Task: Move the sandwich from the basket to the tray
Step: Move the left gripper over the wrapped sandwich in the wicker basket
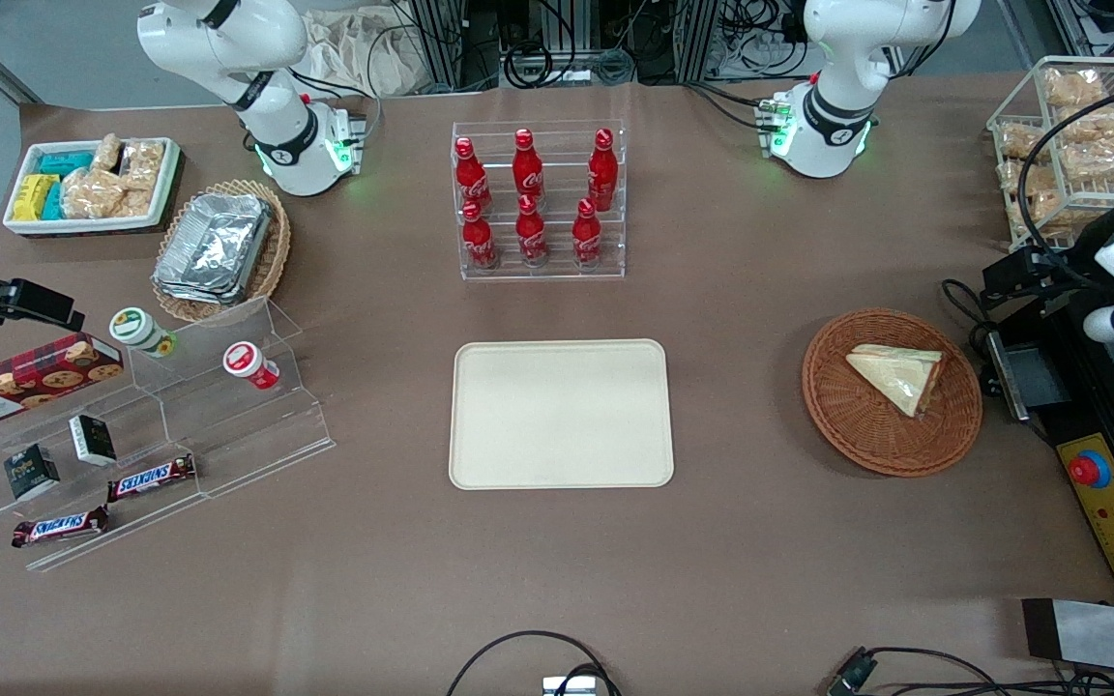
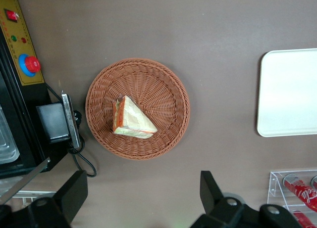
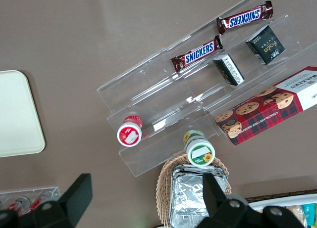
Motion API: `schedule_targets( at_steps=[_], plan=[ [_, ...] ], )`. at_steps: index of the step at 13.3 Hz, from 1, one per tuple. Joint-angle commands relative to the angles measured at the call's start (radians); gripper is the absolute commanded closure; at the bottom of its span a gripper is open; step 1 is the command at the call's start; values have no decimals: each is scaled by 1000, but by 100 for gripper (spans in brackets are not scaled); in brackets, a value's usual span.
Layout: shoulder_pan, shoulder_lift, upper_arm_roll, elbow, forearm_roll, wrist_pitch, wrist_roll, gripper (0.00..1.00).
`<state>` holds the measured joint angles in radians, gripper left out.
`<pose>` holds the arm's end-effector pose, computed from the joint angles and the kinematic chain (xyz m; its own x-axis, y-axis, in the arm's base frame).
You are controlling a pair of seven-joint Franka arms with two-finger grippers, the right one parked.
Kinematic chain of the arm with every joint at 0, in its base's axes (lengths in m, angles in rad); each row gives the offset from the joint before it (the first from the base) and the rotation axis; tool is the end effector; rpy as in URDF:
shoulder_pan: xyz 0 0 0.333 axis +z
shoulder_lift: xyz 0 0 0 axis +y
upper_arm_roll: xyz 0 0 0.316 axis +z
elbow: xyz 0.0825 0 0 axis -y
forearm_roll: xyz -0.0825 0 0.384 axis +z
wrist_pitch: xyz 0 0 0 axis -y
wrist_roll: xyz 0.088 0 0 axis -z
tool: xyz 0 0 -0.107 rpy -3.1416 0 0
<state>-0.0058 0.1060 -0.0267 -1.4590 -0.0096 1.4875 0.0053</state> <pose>0.5781 -0.0190 0.6098 0.9963 -0.0386 -0.0773 -0.0377 -0.9992 0.0128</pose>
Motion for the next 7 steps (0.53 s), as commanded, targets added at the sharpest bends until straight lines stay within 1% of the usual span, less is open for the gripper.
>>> schedule_targets(
  at_steps=[1, 2, 4, 6, 7],
  plan=[
    [-11, 32, 7, 11, 41, -7, -31, 0],
    [-11, 34, 5, -6, 62, 0, -31, 0],
    [-11, 32, 5, -52, 63, 42, -60, 0],
    [-8, 24, 7, -110, 65, 101, -158, 0],
    [-7, 21, 7, -151, 65, 131, -178, 0]
  ],
)
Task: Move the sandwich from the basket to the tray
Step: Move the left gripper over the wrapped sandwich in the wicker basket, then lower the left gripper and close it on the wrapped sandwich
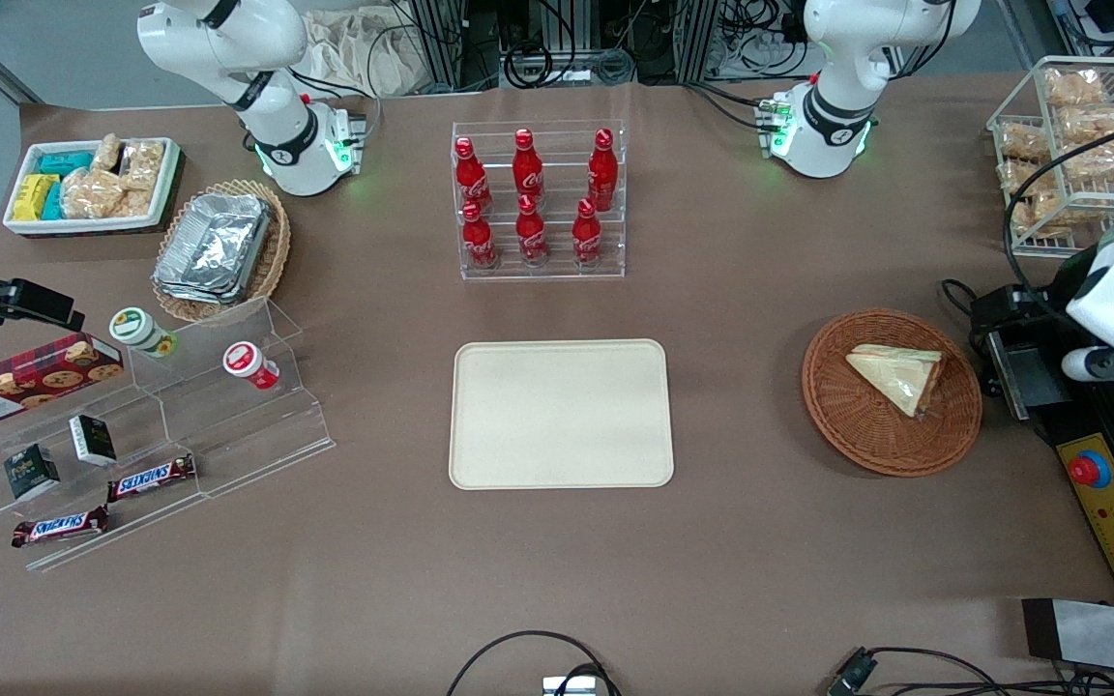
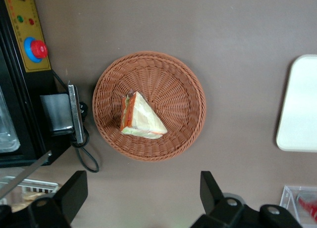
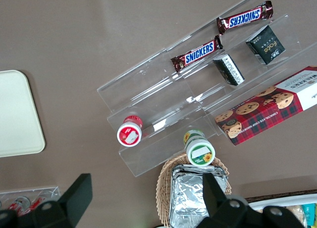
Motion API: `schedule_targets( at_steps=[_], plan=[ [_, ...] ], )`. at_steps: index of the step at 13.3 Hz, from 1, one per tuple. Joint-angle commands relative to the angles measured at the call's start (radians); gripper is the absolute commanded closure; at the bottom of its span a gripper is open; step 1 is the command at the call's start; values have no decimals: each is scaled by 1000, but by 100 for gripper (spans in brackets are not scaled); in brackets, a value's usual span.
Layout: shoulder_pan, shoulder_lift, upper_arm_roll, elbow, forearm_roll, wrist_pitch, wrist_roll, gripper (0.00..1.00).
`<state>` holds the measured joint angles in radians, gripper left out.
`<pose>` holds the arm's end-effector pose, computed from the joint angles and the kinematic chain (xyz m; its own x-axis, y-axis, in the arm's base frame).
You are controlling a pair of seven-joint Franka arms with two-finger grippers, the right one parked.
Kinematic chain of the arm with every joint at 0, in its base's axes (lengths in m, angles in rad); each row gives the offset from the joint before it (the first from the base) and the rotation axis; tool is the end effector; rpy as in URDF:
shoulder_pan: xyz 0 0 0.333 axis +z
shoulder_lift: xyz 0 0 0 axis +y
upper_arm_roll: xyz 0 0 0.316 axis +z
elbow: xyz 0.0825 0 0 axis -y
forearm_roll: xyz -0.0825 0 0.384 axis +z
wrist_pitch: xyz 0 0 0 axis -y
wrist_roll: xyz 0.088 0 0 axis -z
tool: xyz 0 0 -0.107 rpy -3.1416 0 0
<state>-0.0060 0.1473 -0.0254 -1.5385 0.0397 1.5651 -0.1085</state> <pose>0.5933 -0.0134 0.5546 0.9903 0.0772 -0.1158 0.0720 -0.9962 -0.0485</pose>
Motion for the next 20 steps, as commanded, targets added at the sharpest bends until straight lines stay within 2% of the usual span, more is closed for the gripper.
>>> schedule_targets(
  at_steps=[1, 6, 10, 12, 16, 20],
  plan=[
    [-5, -31, 7, -119, 15, 99, -72, 0],
    [3, -52, 12, -308, 6, 280, -132, 0],
    [3, -81, 59, -483, -11, 452, -191, 0],
    [27, -97, 71, -555, -50, 521, -200, 0],
    [101, -107, 71, -658, -112, 631, -209, 0],
    [104, -100, 71, -715, -127, 722, -284, 0]
  ],
)
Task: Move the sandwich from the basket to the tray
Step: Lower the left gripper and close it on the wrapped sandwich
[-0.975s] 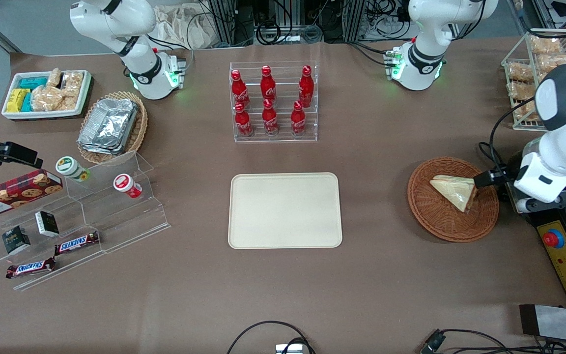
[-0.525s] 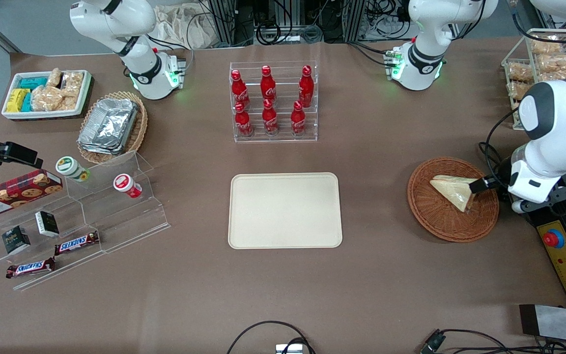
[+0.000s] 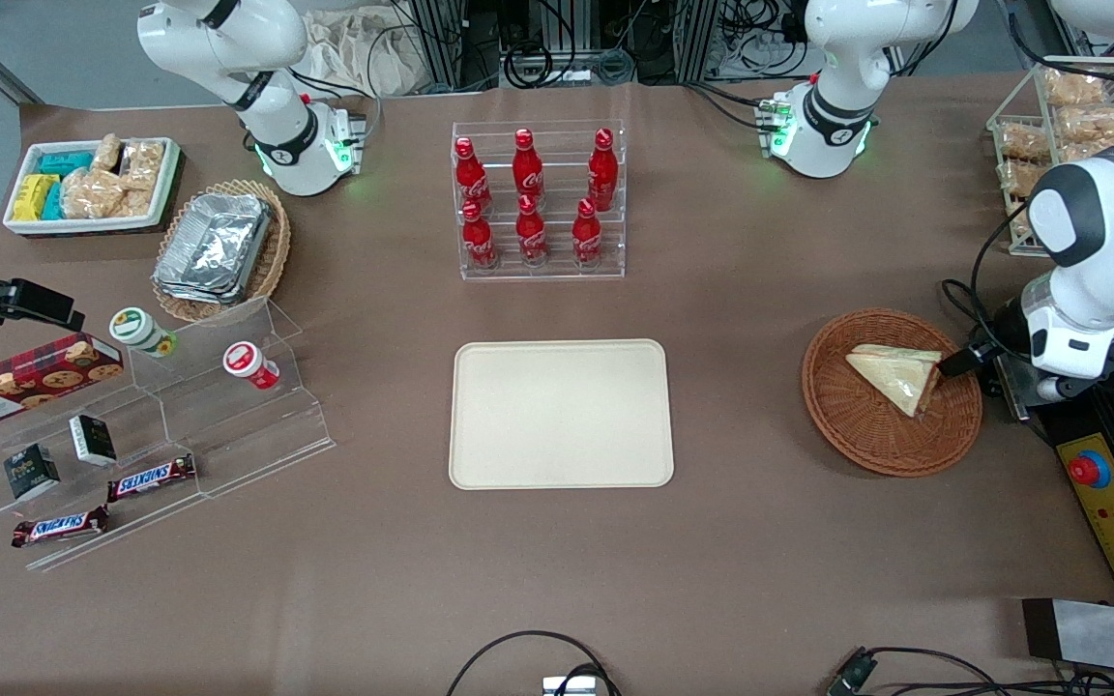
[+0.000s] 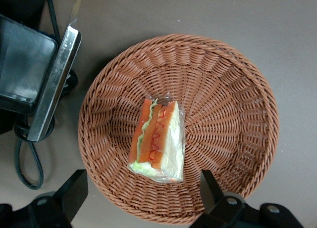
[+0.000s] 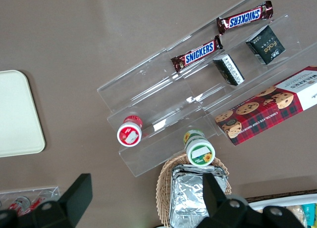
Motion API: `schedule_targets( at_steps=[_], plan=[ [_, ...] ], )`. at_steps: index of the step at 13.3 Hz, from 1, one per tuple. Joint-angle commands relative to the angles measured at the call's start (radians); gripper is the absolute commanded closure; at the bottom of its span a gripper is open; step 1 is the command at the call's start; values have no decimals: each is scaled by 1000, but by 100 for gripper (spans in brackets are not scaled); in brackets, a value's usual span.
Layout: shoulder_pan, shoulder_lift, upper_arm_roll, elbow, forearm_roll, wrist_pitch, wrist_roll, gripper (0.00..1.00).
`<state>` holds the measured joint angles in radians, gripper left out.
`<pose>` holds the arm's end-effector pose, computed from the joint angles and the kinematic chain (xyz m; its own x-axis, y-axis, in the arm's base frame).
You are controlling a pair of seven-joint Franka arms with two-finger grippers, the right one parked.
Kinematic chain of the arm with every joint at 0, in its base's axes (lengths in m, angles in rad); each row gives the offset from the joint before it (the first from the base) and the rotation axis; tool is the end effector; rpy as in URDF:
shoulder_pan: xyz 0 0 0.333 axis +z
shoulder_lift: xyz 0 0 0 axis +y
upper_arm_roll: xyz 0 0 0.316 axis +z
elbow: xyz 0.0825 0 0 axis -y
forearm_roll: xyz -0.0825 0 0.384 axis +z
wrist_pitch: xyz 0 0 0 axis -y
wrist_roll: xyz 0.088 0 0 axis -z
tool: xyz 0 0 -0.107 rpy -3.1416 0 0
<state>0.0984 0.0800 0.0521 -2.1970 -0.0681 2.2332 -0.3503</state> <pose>0.5307 0.0783 0.3443 0.8547 0.5158 -0.0582 0.5179 -0.8549 0.0294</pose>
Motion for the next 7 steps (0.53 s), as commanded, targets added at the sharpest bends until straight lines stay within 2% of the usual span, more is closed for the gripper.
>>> schedule_targets(
  at_steps=[1, 7],
  plan=[
    [0, -31, -6, -81, -35, 89, -49, 0],
    [0, 4, -6, -196, -78, 288, -50, 0]
  ],
)
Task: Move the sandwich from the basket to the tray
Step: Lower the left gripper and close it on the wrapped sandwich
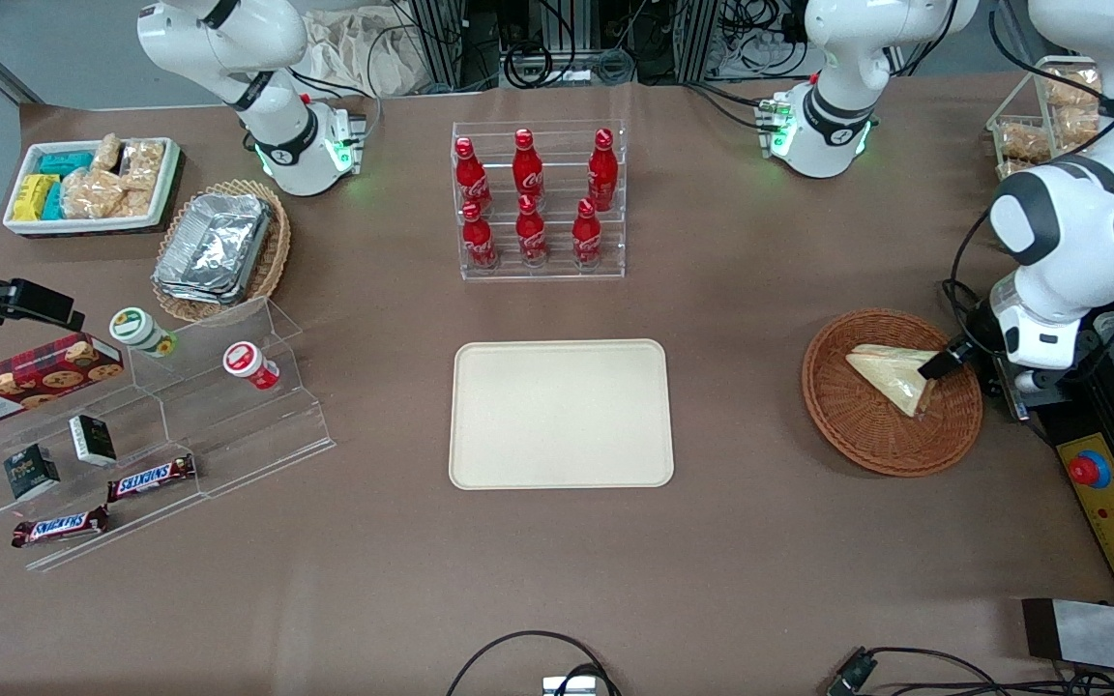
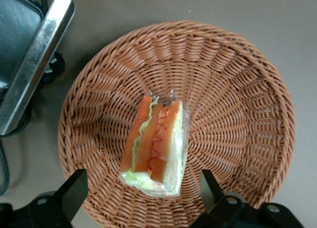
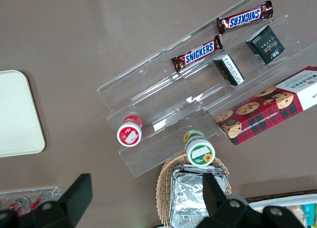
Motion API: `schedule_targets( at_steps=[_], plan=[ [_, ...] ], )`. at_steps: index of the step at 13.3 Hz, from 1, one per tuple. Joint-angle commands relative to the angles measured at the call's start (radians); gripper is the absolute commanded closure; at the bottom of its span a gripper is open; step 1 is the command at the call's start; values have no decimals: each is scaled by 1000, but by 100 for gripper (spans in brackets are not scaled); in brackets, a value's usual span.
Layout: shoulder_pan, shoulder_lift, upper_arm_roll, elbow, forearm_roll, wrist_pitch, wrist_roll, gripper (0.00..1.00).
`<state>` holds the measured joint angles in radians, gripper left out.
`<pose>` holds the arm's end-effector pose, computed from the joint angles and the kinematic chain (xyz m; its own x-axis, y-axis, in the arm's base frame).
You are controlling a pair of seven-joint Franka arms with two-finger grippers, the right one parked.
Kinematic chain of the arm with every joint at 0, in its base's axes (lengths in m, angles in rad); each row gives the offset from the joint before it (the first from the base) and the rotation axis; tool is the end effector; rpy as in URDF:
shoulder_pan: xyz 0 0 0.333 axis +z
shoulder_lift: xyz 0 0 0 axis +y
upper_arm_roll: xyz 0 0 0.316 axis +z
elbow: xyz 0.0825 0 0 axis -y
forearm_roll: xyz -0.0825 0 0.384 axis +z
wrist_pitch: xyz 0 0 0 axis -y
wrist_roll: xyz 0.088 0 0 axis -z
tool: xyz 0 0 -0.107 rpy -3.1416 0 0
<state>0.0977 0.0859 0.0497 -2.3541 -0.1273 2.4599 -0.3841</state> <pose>0.5047 0.0751 0.2955 0.8086 0.5881 -0.0139 0.5873 -0.8056 0.0782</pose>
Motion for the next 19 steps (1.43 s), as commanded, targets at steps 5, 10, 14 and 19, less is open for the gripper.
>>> schedule_targets(
  at_steps=[5, 10, 14, 19],
  plan=[
    [-12, 35, -7, -66, -44, 152, -36, 0],
    [-15, 77, -11, -68, -45, 205, -44, 1],
    [-23, 86, -13, -68, -46, 220, -44, 40],
    [-38, 69, -14, -62, -45, 211, -47, 83]
  ],
)
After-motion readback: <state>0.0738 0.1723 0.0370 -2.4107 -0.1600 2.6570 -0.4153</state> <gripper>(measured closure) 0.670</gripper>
